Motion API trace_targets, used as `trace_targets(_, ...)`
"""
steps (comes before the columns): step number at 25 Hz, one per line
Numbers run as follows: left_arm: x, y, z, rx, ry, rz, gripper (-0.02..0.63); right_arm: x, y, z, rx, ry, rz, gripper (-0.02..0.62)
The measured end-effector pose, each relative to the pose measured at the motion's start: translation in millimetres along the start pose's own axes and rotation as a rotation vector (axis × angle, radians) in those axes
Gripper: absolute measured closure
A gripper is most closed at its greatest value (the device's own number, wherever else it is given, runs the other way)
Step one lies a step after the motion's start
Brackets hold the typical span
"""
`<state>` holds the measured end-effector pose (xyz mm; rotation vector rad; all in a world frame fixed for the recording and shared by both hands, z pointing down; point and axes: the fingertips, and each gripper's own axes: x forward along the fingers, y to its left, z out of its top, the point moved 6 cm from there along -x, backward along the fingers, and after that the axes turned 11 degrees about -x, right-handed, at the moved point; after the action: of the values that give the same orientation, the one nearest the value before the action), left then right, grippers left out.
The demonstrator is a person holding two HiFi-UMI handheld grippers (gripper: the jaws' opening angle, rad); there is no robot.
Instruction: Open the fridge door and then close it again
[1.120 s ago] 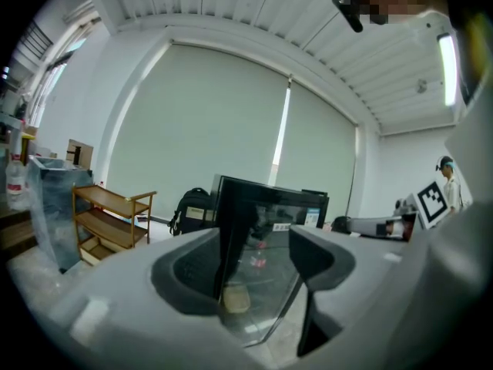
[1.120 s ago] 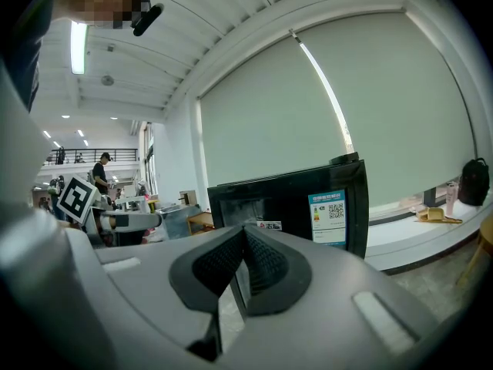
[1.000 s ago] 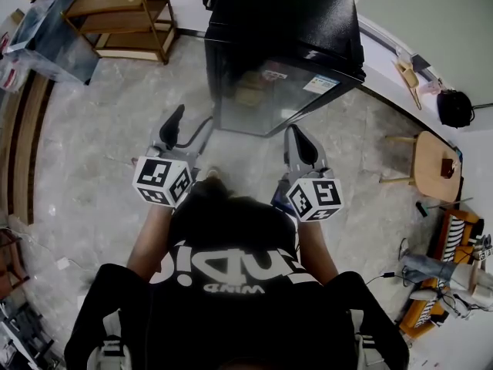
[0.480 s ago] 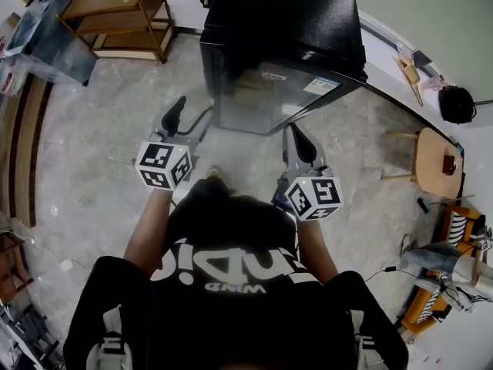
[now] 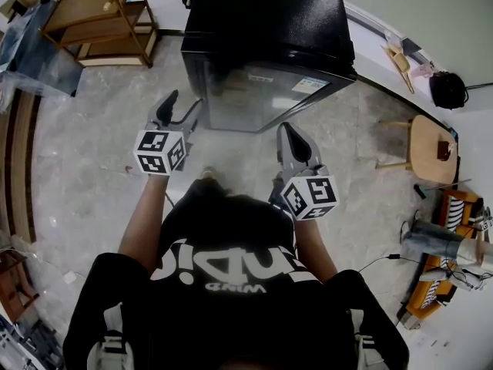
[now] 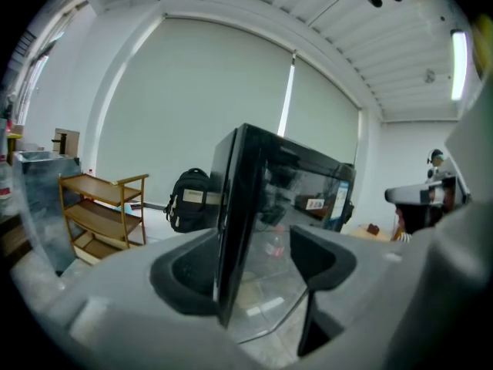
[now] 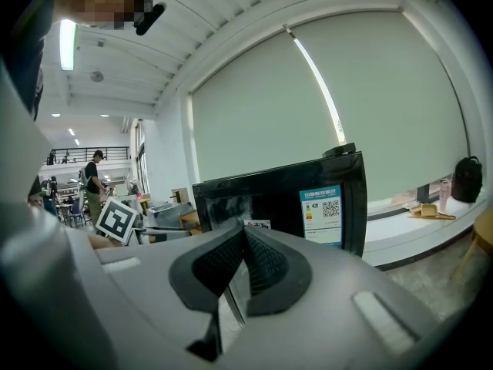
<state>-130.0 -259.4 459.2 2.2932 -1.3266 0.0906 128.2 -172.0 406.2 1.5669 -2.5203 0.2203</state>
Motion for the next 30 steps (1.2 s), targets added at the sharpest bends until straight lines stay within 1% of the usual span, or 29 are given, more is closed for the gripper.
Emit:
trace_targets(11,49.0,30.6,-21.7,0.006,0.082,0.011,0.316,5.1,-2.6,-6.6,0.014,0.024,-0.027,0.597)
trace_targets(16,65.9,37.1,-21.4,0.007,0.103,0.004,0.319,5.6,-4.6,-6.4,0.013,0.032,-0.043,0.597)
trace_targets(19,72.2,37.1,-19.8,0.004,0.103,-0.009,0.346,4.4,-7.0,-7.0,0.012,0.035,-0.057,0.597)
trace_targets(23,73.8,38.3,-21.9,0.006,0.115,-0.021,0.400,2.7,-5.4,-9.8,0.016,0.044,-0.069,0.597)
trace_targets(30,77.3,39.0,-22.5,0.009,0.115,-0.026,0.411,3.6,-7.1,-9.8,0.018,0.045,-0.079,0.597)
